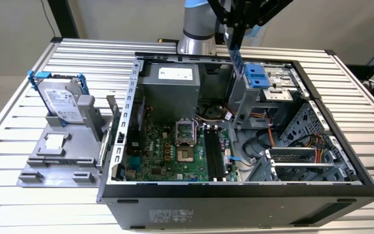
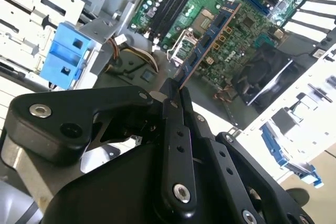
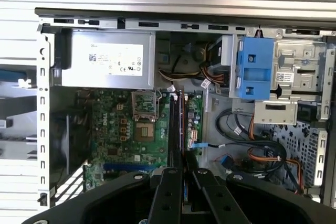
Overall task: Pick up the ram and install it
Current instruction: 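Insert the ram into the slot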
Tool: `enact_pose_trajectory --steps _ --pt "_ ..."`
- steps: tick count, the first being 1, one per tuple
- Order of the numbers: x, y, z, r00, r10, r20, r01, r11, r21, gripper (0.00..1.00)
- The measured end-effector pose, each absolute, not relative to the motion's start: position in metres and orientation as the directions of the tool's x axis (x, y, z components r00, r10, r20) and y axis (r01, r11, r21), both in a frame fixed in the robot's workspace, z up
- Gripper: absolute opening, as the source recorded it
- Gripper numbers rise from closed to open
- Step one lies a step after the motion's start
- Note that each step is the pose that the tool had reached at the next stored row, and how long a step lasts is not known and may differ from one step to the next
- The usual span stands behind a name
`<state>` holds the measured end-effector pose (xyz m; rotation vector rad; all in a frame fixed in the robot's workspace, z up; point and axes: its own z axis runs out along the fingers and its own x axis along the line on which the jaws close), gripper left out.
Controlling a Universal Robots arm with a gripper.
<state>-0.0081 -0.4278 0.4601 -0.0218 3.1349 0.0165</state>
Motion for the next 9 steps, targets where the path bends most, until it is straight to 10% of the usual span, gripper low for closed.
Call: enact_pose_trajectory --steps 9 --pt "0.0 -0.429 0.448 -1.0 -0.007 -0.004 -0.007 1.0 0.011 0.0"
